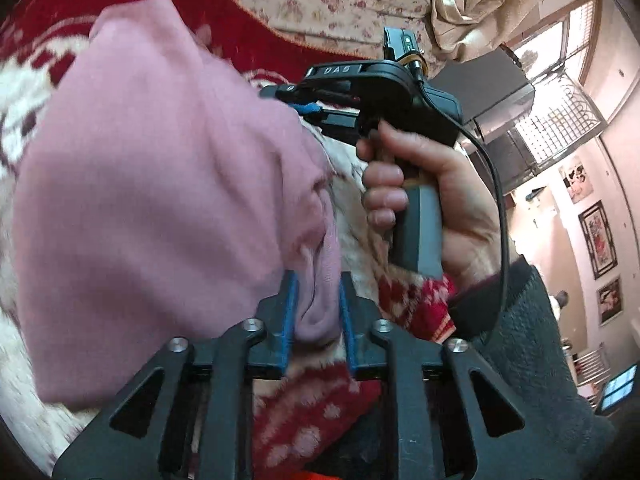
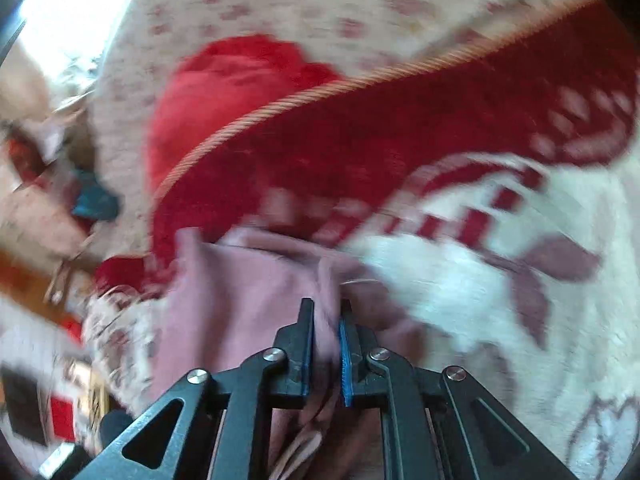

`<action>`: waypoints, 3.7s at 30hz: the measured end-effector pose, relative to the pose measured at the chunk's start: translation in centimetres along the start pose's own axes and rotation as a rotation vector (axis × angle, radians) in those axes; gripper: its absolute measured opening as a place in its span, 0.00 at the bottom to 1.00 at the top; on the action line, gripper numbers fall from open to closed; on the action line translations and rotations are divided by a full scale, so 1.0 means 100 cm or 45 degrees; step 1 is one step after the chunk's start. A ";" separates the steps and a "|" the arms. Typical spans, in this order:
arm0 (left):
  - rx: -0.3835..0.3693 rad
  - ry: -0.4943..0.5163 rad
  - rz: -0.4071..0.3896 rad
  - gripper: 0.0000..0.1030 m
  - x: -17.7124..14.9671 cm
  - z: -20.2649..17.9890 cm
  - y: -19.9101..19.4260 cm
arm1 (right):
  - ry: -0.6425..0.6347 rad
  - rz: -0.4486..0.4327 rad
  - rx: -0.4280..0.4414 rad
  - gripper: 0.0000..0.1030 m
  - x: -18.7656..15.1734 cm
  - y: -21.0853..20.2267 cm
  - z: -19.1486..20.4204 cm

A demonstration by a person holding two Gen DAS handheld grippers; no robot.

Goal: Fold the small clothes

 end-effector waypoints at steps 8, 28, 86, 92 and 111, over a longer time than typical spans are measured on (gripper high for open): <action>0.079 0.192 0.011 0.26 -0.016 -0.028 -0.046 | 0.058 -0.156 -0.022 0.08 -0.001 -0.055 -0.028; 0.305 0.190 -0.140 0.26 -0.015 0.014 -0.091 | -0.944 -0.030 -0.062 0.03 -0.150 -0.065 0.063; 0.273 0.157 -0.247 0.26 -0.016 0.047 -0.092 | -0.612 -0.114 -0.109 0.07 -0.107 -0.074 0.092; 0.287 0.160 -0.230 0.26 -0.014 0.046 -0.092 | -0.574 -0.239 -0.381 0.09 -0.138 -0.094 0.061; 0.449 0.224 -0.131 0.36 -0.020 0.034 -0.086 | -0.528 -0.244 -0.503 0.44 -0.209 -0.090 0.056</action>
Point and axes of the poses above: each gripper's, at about its wrist camera, not at the fingertips, and y roughly the way its jaws point, z to its left, x to its top, the point moved 6 cm from there along y, roughly the way its jaws point, and after that the axes turned 15 degrees about -x, right-handed, at the moved point
